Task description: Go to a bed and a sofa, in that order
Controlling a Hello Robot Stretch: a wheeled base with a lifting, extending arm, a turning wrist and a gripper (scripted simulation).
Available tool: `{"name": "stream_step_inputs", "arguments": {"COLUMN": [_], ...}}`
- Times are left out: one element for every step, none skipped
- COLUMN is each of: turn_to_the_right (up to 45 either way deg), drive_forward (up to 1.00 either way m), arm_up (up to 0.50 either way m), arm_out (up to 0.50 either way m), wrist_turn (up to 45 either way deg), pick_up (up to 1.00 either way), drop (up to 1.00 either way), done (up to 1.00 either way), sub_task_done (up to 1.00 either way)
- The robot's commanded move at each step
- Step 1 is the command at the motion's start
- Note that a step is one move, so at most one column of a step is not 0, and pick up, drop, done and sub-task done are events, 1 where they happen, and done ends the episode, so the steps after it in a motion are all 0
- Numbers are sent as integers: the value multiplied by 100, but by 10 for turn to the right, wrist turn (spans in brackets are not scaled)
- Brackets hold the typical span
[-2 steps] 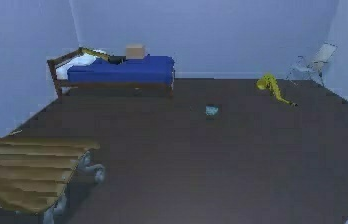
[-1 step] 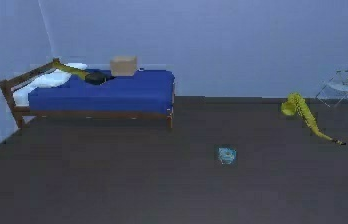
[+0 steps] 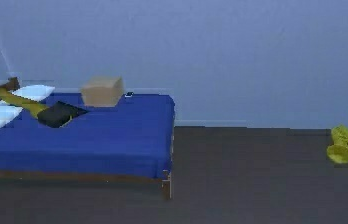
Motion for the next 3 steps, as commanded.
{"name": "stream_step_inputs", "arguments": {"turn_to_the_right": [90,0,-420], "drive_forward": [0,25,0], "arm_up": [0,0,0], "arm_out": [0,0,0], "wrist_turn": [0,0,0], "pick_up": [0,0,0], "drop": [0,0,0], "done": [0,0,0], "sub_task_done": [0,0,0]}}
